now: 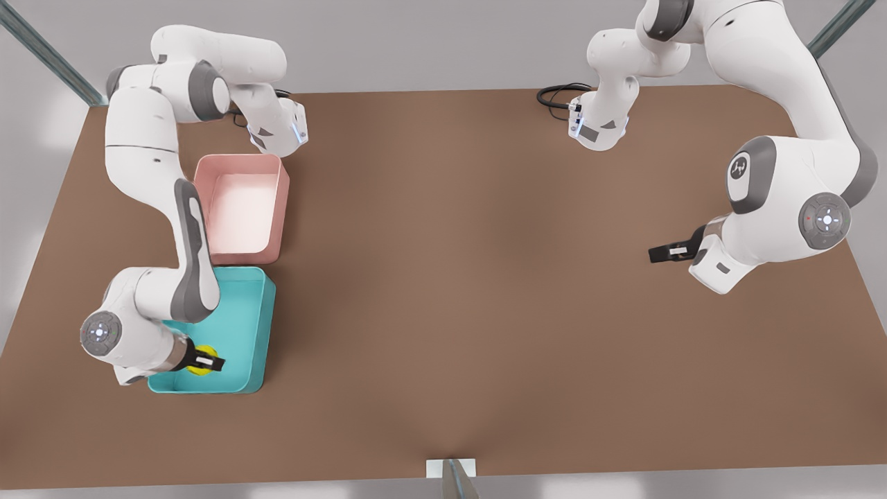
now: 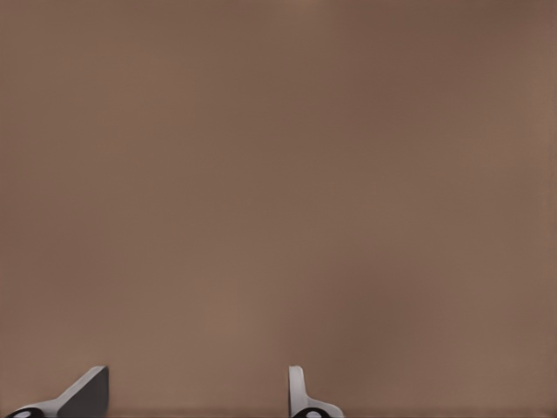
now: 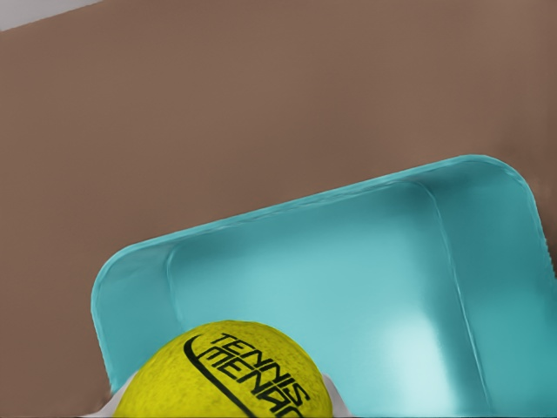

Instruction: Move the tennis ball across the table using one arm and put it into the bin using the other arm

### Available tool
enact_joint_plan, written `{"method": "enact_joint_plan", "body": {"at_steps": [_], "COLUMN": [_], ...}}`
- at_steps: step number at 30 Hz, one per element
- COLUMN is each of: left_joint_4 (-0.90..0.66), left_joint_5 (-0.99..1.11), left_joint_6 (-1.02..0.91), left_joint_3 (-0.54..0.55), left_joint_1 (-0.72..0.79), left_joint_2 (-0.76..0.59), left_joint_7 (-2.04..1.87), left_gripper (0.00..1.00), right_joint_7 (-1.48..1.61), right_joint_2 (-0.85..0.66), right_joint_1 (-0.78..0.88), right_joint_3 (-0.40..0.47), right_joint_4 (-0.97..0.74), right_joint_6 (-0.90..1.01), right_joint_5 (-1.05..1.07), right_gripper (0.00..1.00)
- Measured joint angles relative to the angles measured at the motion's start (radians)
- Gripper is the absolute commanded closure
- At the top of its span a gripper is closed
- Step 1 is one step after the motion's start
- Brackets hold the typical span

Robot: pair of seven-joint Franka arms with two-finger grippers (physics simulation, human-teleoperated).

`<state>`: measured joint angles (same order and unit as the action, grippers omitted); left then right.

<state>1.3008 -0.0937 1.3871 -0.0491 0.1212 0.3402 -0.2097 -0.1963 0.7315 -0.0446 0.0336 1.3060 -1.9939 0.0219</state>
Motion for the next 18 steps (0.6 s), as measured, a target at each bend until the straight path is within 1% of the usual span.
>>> {"method": "enact_joint_plan", "body": {"at_steps": [1,4,7,9,11,13,15,16,18], "left_joint_4": [0.000,0.000,0.000,0.000,0.001,0.002,0.002,0.003,0.003], "left_joint_5": [0.000,-0.001,0.000,0.000,0.000,0.000,0.000,0.001,0.001], "left_joint_6": [0.000,-0.001,-0.001,-0.002,-0.002,-0.003,-0.004,-0.004,-0.005], "left_joint_3": [0.000,0.000,0.000,0.000,0.000,0.000,0.000,0.000,0.000], "left_joint_1": [0.000,0.000,0.000,0.000,0.000,0.000,0.000,0.000,0.000], "left_joint_2": [0.001,0.001,0.002,0.002,0.002,0.002,0.002,0.002,0.002], "left_joint_7": [-0.001,-0.004,-0.006,-0.007,-0.009,-0.010,-0.011,-0.011,-0.012], "left_gripper": [0.00,0.00,0.00,0.00,0.00,0.00,0.00,0.00,0.00], "right_joint_7": [0.024,0.086,0.137,0.160,0.174,0.186,0.197,0.201,0.206], "right_joint_2": [0.000,-0.002,-0.005,-0.006,-0.020,-0.113,-0.259,-0.333,-0.503], "right_joint_1": [-0.012,-0.020,-0.014,0.009,0.042,0.081,0.102,0.106,0.107], "right_joint_3": [0.005,0.009,0.005,0.001,-0.001,0.006,0.002,0.003,0.002], "right_joint_4": [0.014,0.042,0.032,-0.034,-0.146,-0.183,-0.160,-0.121,0.029], "right_joint_6": [0.016,0.055,0.081,0.113,0.187,0.279,0.372,0.408,0.462], "right_joint_5": [-0.013,-0.039,-0.043,-0.032,-0.028,-0.044,-0.074,-0.084,-0.098], "right_gripper": [0.00,0.00,0.00,0.00,0.00,0.00,0.00,0.00,0.00]}}
